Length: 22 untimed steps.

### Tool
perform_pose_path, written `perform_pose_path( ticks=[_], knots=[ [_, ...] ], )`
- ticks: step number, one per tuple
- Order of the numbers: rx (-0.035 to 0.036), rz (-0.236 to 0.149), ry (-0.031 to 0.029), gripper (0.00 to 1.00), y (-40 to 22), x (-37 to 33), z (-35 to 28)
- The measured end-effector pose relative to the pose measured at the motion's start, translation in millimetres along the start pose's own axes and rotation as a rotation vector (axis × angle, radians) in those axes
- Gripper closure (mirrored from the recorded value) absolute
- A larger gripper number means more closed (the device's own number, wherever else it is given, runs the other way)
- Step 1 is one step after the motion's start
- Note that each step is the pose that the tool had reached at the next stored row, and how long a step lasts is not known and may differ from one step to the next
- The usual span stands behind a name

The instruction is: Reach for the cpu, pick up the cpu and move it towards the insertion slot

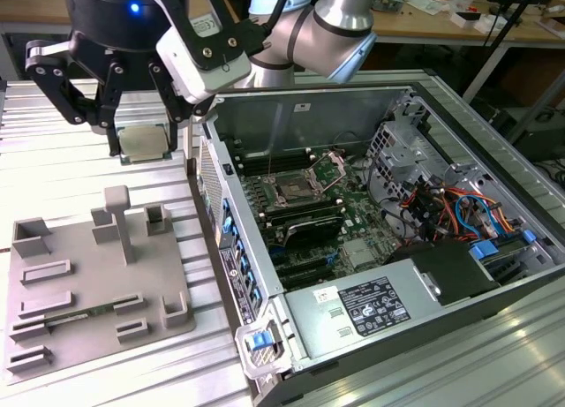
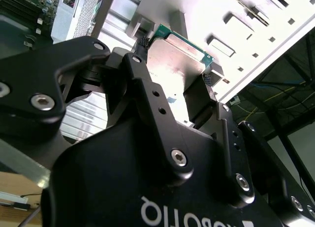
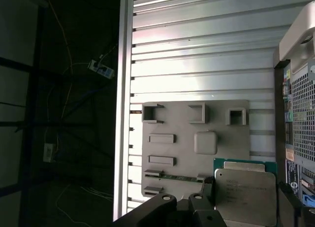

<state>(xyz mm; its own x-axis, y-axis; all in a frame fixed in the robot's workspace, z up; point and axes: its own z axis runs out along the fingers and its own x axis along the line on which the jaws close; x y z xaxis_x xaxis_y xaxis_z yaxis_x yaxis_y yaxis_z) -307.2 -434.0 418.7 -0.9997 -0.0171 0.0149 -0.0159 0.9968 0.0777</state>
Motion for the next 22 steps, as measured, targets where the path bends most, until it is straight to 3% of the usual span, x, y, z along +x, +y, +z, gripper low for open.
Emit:
perform_pose_path(
  ticks=[11, 22],
  knots=[
    [0.0000, 0.000, 0.0000, 0.45, 0.0, -1.8, 0.0],
    [0.0000, 0.000, 0.0000, 0.45, -0.2, -8.5, -0.1]
  ],
)
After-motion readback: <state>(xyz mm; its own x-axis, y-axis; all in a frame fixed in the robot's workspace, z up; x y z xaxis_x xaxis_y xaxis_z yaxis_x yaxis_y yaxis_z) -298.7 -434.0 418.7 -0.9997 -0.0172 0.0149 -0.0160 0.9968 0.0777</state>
